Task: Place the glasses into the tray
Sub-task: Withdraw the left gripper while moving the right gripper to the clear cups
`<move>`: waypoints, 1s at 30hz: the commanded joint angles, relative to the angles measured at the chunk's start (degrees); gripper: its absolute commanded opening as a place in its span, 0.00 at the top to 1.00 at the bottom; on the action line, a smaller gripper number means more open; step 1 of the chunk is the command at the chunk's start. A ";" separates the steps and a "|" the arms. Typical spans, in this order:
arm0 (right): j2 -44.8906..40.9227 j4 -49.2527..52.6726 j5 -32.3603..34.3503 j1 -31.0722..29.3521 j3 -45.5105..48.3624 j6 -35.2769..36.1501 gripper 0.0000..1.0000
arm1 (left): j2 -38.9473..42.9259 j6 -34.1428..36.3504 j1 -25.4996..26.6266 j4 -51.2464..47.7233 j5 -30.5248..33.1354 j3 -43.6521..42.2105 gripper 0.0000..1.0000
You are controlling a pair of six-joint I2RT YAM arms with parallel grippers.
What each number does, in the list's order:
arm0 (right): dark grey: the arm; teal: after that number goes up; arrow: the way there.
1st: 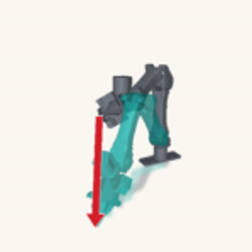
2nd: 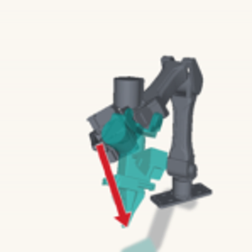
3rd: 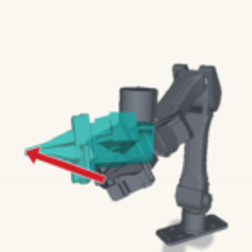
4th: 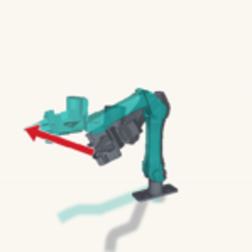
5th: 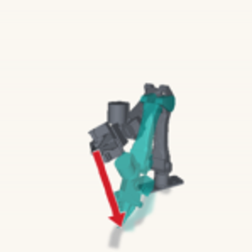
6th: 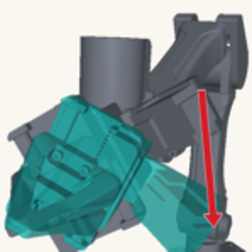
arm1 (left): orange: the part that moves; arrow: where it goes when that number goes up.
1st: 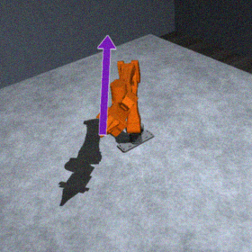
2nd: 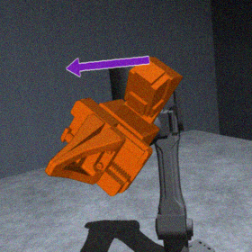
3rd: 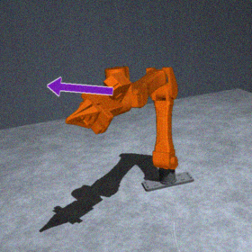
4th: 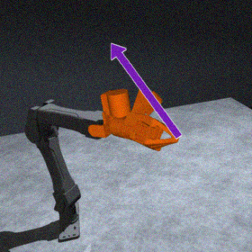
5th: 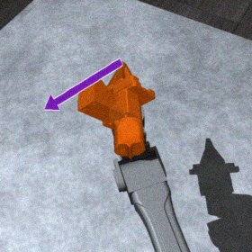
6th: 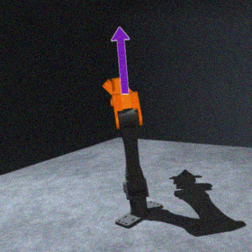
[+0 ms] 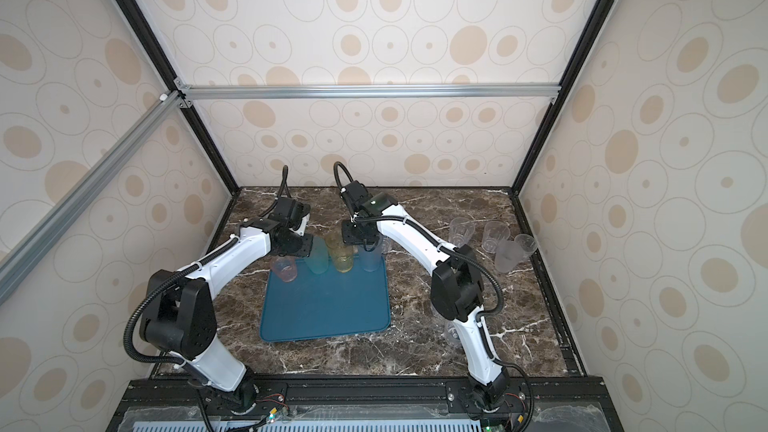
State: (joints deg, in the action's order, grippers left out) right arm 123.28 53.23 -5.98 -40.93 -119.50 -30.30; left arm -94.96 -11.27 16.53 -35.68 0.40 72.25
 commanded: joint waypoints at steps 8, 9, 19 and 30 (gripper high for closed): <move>-10.26 4.77 3.69 -0.25 0.24 3.05 0.55 | 1.58 0.81 0.22 -3.04 0.21 2.32 0.68; -11.19 4.95 4.33 -0.20 0.82 3.23 0.55 | 1.83 0.75 0.25 -3.34 0.31 2.52 0.66; -22.99 5.47 10.32 3.80 10.94 5.17 0.55 | 8.00 -0.24 0.20 -5.39 2.64 3.02 0.52; -32.15 4.67 12.29 13.05 24.57 6.35 0.56 | 22.44 -3.20 0.51 3.80 9.73 -5.27 0.44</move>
State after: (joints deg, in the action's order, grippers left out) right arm 92.92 57.34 4.97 -29.45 -97.21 -24.95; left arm -75.85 -12.86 16.53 -35.66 7.18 69.28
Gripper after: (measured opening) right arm 0.441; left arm 0.551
